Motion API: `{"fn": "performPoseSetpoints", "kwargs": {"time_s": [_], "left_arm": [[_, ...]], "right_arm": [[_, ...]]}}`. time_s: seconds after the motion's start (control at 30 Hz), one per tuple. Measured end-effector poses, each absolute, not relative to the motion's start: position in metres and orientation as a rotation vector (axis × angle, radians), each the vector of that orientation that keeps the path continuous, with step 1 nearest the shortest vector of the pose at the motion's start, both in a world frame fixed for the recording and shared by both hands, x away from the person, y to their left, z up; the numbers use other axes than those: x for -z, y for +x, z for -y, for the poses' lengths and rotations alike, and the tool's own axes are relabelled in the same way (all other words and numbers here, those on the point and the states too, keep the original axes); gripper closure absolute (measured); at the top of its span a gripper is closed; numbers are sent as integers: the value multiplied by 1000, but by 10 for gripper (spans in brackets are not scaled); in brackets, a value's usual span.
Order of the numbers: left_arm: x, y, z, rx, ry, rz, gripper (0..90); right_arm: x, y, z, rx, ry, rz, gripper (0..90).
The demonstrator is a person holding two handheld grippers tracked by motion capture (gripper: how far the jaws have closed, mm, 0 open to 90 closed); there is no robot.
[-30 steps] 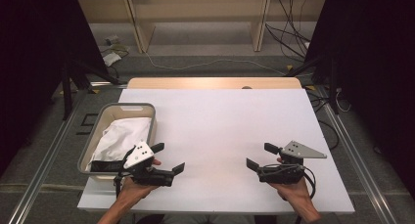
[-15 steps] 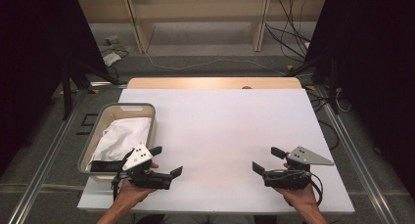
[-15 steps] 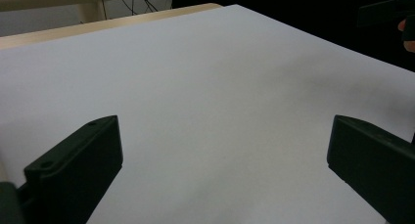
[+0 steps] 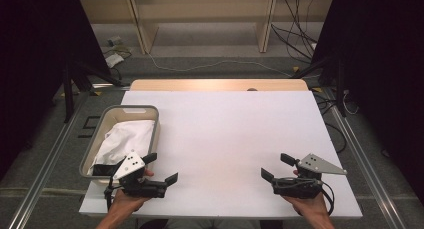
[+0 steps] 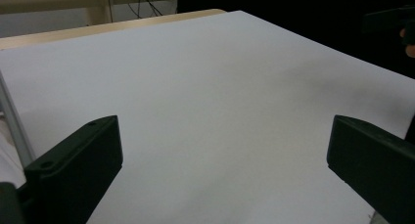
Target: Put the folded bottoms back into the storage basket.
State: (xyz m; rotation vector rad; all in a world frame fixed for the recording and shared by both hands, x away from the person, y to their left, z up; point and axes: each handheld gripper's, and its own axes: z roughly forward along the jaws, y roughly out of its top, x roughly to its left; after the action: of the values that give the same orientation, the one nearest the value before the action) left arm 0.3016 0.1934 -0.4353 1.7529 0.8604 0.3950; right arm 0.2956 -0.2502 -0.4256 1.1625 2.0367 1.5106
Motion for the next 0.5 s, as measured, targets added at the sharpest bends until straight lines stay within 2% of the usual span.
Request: {"fn": "performPoseSetpoints", "kwargs": {"time_s": [0.5], "left_arm": [[435,303,-196,-389,1735,-880,0]], "right_arm": [[423,298,251,-1542,1174,-2002,122]]}}
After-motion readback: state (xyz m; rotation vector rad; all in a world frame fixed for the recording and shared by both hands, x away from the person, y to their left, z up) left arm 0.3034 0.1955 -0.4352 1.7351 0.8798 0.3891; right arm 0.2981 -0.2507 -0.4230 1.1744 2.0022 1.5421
